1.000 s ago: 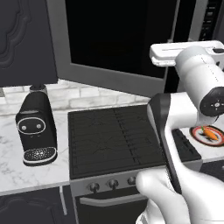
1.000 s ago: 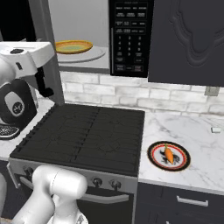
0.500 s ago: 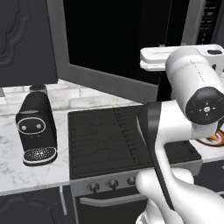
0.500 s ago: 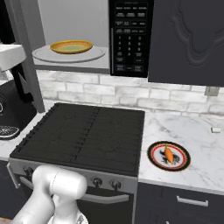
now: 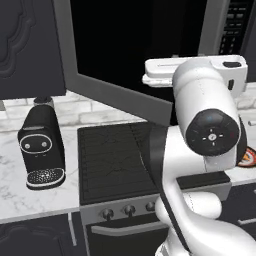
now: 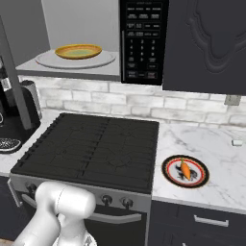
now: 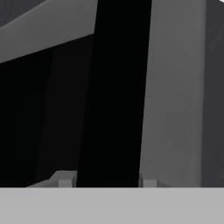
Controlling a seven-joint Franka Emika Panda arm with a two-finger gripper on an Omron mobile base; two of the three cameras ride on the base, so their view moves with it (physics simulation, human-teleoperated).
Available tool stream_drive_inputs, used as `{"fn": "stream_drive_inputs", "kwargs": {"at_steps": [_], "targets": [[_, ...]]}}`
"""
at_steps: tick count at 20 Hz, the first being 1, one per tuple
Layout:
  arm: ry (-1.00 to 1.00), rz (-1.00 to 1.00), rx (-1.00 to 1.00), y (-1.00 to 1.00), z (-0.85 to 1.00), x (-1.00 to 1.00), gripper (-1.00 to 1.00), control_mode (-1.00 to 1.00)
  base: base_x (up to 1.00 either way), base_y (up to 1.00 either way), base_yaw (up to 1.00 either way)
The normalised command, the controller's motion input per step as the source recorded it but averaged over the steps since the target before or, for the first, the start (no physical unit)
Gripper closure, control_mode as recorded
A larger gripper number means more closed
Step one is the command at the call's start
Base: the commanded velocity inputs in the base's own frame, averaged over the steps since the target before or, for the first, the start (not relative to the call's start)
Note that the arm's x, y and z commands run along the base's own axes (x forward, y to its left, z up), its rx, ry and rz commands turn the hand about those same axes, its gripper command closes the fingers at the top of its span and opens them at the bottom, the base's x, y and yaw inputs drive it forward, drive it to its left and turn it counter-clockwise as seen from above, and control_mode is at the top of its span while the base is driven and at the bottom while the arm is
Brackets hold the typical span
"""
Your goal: Pick the carrot from the counter and place it in the microwave. Then turn on the microwave.
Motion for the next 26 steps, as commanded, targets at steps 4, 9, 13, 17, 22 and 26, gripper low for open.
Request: {"fn": "stream_drive_inputs", "kwargs": {"at_steps": [4,9,13,17,22,26], "targets": [[0.00,0.00,-0.03,0.42,0.00,-0.13,1.00,-1.00,0.00,0.00,0.00],[0.00,0.00,-0.04,0.45,0.00,-0.08,1.00,-1.00,0.00,0.00,0.00],[0.00,0.00,-0.05,0.50,0.00,0.00,1.00,-1.00,0.00,0.00,0.00],[0.00,0.00,-0.05,0.51,0.00,0.00,1.00,-1.00,0.00,0.00,0.00],[0.00,-0.04,-0.04,0.53,0.00,0.00,1.00,-1.00,0.00,0.00,0.00],[0.00,-0.06,-0.02,0.50,0.00,0.00,1.00,-1.00,0.00,0.00,0.00]]}}
